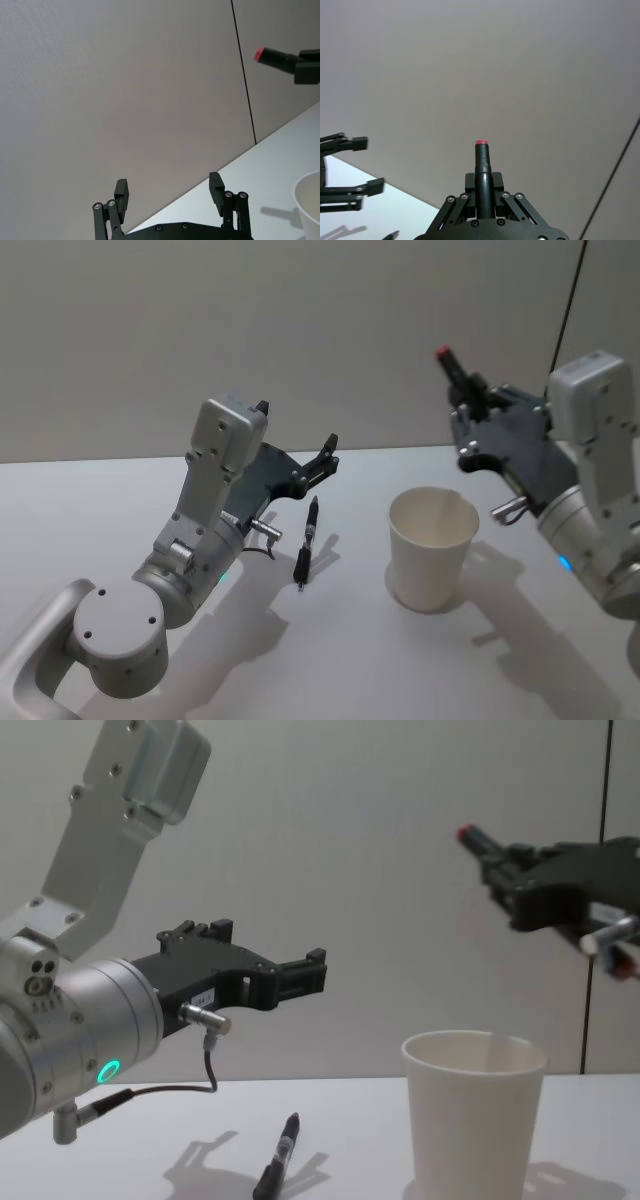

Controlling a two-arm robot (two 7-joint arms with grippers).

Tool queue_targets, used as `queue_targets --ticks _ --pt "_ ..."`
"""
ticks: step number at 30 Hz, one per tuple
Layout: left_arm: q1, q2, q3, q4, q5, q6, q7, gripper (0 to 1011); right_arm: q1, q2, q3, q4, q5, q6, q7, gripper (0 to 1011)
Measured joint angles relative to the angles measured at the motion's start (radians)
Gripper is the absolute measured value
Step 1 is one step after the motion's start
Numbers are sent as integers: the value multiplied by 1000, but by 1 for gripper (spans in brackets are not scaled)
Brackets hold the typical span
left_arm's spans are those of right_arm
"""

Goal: Place the pen into the pen holder.

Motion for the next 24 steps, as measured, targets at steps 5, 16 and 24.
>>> queue_targets --ticks 5,16,24 --pt "0 0 0 0 0 0 0 1001 -4 -19 -24 0 -15 -9 23 190" --pt "0 0 0 0 0 0 0 1001 -18 -51 -58 11 -41 -53 1 189" --pt "0 0 0 0 0 0 0 1001 -34 -61 -73 23 -70 -87 -35 190"
